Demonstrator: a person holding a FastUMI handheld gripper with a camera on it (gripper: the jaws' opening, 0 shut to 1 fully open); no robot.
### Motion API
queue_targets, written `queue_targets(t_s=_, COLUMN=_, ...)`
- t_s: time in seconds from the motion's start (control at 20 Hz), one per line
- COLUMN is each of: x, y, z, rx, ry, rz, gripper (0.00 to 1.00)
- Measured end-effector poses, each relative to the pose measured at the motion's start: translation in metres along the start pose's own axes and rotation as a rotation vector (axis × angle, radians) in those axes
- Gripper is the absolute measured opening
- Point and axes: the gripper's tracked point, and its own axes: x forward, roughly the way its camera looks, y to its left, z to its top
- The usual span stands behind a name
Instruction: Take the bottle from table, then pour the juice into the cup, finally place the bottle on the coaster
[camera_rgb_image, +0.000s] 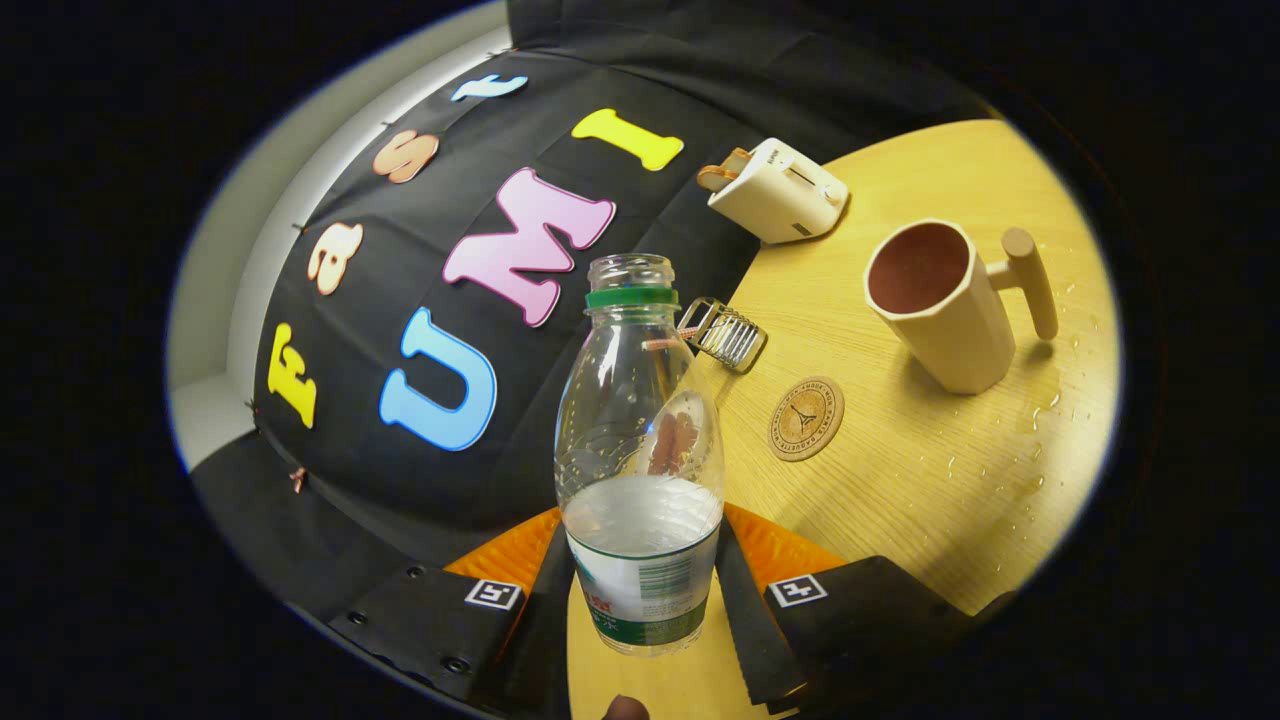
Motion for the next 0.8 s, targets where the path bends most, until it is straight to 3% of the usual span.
queue_targets(t_s=0.8, x=0.022, y=-0.012, z=0.035, rx=0.389, ry=-0.039, rz=-0.003, gripper=0.74)
